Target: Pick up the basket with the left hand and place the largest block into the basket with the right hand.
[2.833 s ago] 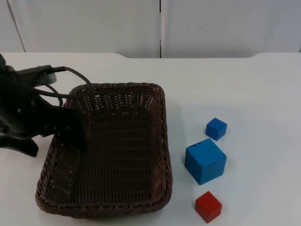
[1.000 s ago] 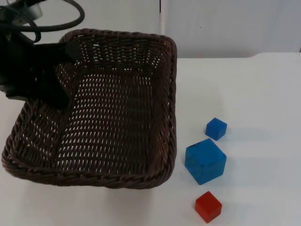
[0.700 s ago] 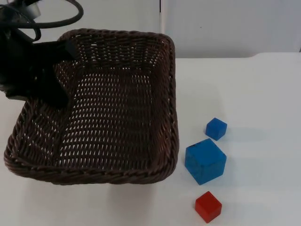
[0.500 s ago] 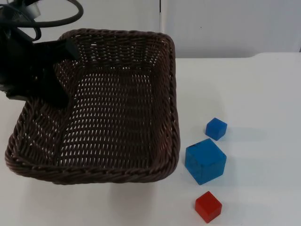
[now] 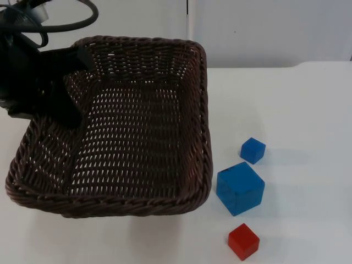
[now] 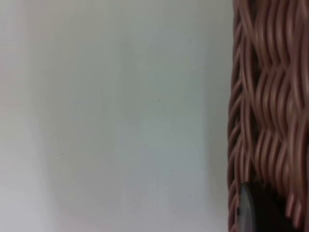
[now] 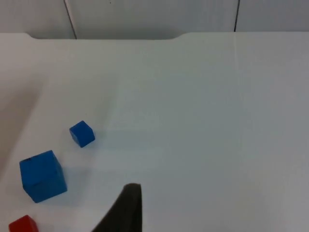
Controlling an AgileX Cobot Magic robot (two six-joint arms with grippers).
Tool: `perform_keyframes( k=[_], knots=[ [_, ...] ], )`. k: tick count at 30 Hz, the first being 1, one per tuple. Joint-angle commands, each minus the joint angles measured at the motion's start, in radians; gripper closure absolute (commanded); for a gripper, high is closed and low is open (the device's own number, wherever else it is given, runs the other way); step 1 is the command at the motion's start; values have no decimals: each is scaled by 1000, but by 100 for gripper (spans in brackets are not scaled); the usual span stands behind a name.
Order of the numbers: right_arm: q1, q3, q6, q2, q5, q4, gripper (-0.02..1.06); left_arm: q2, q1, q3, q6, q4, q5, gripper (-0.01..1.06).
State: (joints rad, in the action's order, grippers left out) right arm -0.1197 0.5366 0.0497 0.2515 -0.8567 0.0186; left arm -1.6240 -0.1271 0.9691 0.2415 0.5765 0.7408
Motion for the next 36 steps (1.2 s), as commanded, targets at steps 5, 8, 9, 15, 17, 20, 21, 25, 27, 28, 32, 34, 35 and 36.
perform_keyframes(
  k=[5, 8, 9, 15, 17, 20, 21, 25, 27, 28, 32, 34, 35, 36],
  knots=[
    [6, 71, -8, 199, 81, -5, 0, 14, 0, 1, -12, 42, 5, 105],
    [6, 118, -8, 291, 96, -5, 0, 14, 0, 1, -12, 46, 5, 105],
    [6, 137, -8, 319, 98, -5, 0, 14, 0, 1, -12, 50, 5, 105],
    [6, 202, -8, 466, 125, -5, 0, 14, 0, 1, -12, 66, 5, 105],
    [6, 204, -8, 491, 140, -5, 0, 14, 0, 1, -12, 66, 5, 105],
    [6, 204, -9, 546, 169, -5, 0, 14, 0, 1, -10, 66, 5, 105],
    [6, 204, -9, 564, 172, -5, 0, 14, 0, 1, -10, 66, 5, 105],
    [6, 205, -9, 607, 190, -5, 0, 14, 0, 1, -7, 66, 5, 105],
    [6, 205, -12, 626, 202, -6, 0, 14, 0, 1, -7, 66, 5, 105],
    [6, 205, -12, 633, 204, -6, 0, 14, 0, 1, -7, 66, 5, 105],
    [6, 205, -16, 643, 215, -6, 0, 14, 0, 1, -7, 68, 5, 105],
    [6, 205, -16, 643, 224, -6, 0, 14, 0, 1, -7, 70, 5, 105],
    [6, 205, -16, 643, 224, -6, 0, 14, 0, 1, -7, 70, 5, 105],
    [6, 205, -16, 643, 224, -6, 0, 14, 0, 1, -7, 70, 3, 105]
  ],
)
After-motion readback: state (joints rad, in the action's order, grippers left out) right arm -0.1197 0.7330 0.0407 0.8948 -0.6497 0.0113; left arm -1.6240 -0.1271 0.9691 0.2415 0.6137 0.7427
